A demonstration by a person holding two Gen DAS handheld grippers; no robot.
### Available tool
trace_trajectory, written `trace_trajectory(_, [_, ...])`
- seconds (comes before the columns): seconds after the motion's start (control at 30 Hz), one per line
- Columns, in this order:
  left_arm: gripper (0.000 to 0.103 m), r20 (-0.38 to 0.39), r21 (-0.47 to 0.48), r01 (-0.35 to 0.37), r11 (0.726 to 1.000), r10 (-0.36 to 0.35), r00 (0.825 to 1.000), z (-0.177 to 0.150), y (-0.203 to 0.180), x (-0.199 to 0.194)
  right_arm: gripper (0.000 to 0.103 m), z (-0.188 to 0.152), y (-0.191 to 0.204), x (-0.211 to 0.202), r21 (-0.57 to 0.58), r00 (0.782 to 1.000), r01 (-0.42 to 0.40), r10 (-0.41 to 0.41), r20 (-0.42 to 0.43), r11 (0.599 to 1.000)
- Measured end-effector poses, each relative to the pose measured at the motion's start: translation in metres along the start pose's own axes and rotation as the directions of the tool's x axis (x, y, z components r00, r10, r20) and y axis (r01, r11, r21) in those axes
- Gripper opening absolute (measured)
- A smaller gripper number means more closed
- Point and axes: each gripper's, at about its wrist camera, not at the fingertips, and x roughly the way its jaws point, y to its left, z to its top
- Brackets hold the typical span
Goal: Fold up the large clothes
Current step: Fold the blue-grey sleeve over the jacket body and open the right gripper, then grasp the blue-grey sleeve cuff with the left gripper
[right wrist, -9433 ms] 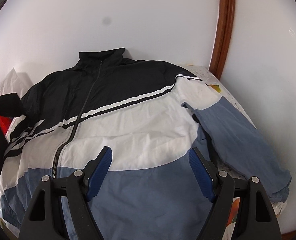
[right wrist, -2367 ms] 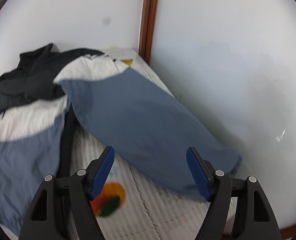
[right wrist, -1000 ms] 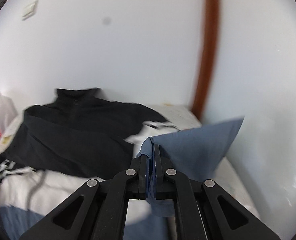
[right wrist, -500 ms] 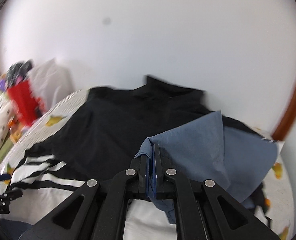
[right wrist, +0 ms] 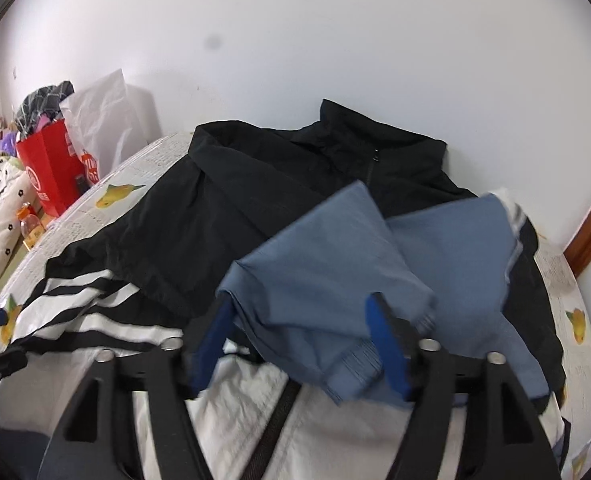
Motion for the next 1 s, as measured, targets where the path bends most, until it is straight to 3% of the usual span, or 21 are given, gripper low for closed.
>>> trace_trajectory(0.1, [0.071, 0.010, 0.011, 0.016, 1.000, -0.016, 1.000, 0.004, -0.008, -0.006, 0.074, -0.011, -0.010, -0.023, -0.002, 1.000, -0.008, 0.008, 0.007, 1.000])
trace_trajectory(0.2, [0.071, 0.029, 0.048, 0.013, 0.999, -0.014, 0.999, 0.009, -0.024, -0.014, 0.074, -0.023, -0.026, -0.047, -0.002, 0.999, 0.035, -0.035, 0.019, 0.999])
trace_trajectory(0.43, [0.071, 0.061, 0.111, 0.022, 0.994, -0.029, 0.998, 0.028, -0.070, -0.027, 0.073, -0.060, -0.101, -0.092, 0.163, 0.991, 0.126, -0.118, -0.059, 0.979])
trace_trajectory(0.63, [0.071, 0.075, 0.179, 0.059, 0.982, -0.073, 0.994, 0.046, -0.121, -0.031, 0.064, -0.091, -0.157, -0.123, 0.243, 0.971, 0.236, -0.220, -0.094, 0.941])
trace_trajectory(0.8, [0.071, 0.071, 0.240, 0.078, 0.968, -0.098, 0.993, 0.059, -0.166, -0.028, 0.049, -0.109, -0.197, -0.140, 0.289, 0.955, 0.296, -0.271, -0.123, 0.910])
trace_trajectory(1.0, [0.071, 0.058, 0.268, 0.090, 0.959, -0.109, 0.992, 0.072, -0.204, -0.011, 0.048, -0.121, -0.235, -0.152, 0.333, 0.946, 0.324, -0.301, -0.120, 0.886])
